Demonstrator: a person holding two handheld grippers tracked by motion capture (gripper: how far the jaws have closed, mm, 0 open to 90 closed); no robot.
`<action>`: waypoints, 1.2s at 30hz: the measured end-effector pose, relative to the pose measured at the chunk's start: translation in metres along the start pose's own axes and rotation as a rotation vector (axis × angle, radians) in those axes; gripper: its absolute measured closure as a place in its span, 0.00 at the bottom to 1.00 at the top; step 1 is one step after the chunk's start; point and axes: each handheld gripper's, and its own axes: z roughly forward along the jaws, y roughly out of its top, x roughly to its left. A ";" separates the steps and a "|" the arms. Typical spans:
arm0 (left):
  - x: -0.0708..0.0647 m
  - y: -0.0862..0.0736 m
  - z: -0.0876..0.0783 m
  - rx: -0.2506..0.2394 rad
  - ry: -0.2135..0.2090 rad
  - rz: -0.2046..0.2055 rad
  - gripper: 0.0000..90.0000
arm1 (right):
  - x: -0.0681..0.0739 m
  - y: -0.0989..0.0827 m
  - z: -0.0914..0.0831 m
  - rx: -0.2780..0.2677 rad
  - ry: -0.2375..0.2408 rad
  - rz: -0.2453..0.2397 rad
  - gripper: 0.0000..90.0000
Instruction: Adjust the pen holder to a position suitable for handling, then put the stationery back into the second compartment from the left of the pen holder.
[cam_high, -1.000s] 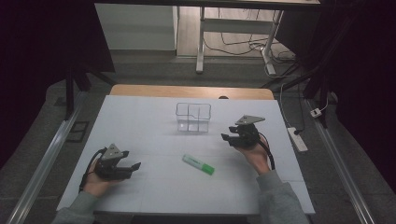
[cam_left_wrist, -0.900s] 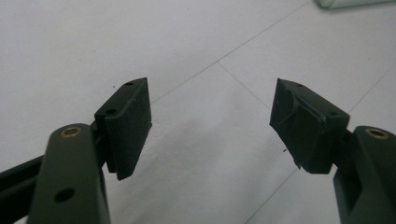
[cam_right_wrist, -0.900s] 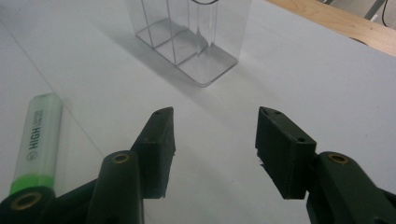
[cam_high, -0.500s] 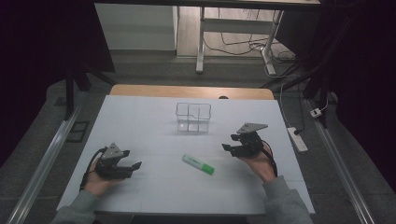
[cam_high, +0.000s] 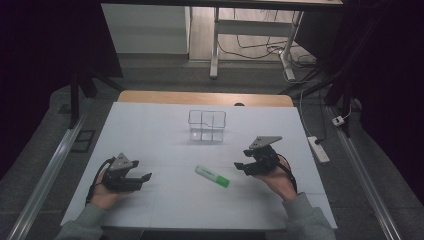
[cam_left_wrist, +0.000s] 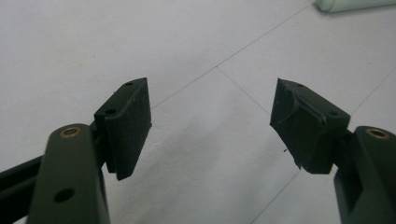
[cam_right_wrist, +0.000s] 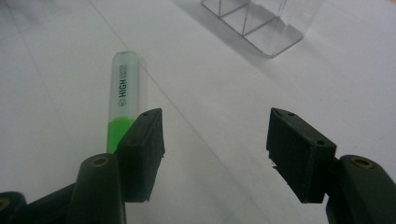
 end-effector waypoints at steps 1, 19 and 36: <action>0.000 0.000 0.000 0.000 0.001 0.001 0.32 | 0.001 0.001 0.000 0.009 0.005 0.001 0.40; -0.002 0.001 -0.002 -0.004 0.010 0.008 0.32 | 0.029 0.009 0.019 0.117 0.095 -0.048 0.37; -0.002 0.001 -0.001 0.001 0.007 0.011 0.32 | 0.050 0.020 0.049 0.216 0.117 -0.108 0.35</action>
